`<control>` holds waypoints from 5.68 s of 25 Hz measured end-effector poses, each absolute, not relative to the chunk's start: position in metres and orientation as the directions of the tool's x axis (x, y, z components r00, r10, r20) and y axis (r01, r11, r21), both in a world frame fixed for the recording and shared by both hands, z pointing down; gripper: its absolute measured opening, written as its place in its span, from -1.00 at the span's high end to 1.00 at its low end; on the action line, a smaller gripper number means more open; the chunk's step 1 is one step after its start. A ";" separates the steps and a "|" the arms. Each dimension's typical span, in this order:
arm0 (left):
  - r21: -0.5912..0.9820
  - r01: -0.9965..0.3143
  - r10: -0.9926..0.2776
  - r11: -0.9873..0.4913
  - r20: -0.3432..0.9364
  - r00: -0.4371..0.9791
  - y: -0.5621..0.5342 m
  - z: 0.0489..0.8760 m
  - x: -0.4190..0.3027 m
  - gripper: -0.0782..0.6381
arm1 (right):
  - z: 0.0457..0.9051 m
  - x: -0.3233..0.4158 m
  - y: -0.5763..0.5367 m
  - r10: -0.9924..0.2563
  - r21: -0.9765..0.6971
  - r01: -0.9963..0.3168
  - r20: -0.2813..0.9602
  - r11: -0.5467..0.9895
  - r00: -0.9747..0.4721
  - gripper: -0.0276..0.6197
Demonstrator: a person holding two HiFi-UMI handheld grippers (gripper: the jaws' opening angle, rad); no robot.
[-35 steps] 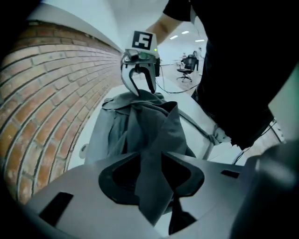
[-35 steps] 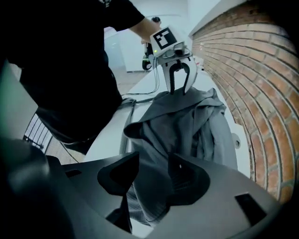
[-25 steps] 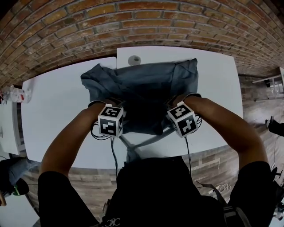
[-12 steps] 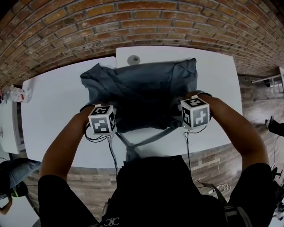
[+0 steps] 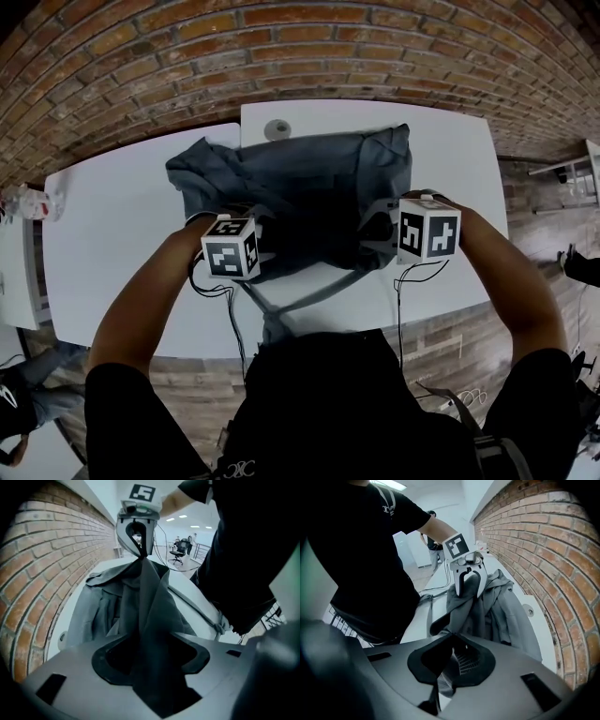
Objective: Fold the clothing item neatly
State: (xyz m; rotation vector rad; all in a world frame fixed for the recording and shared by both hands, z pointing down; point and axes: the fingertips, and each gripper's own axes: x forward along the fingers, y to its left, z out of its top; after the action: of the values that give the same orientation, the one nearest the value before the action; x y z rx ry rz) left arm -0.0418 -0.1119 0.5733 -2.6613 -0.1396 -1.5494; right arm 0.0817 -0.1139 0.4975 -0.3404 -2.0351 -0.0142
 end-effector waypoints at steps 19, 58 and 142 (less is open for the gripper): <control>-0.066 -0.028 -0.070 -0.997 0.831 0.551 -0.109 0.522 -0.074 0.65 | 0.492 0.090 -0.121 0.174 -0.106 0.164 0.856 0.981 -0.487 0.87; -0.218 -0.532 -0.437 -0.818 0.837 0.329 -0.399 0.556 -0.144 0.72 | 0.530 0.084 -0.467 -0.338 0.236 -0.280 0.846 0.931 -0.412 0.88; -0.280 -0.266 -0.373 -0.922 0.825 0.424 -0.042 0.587 -0.168 0.04 | 0.588 0.184 -0.089 -0.263 0.263 -0.052 0.893 0.963 -0.365 -0.10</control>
State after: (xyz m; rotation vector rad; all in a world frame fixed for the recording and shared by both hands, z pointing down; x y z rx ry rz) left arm -0.1681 -0.0416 0.5865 -2.5592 0.5765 -1.5256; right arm 0.1844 -0.0887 0.5879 0.2265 -1.9385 -0.2252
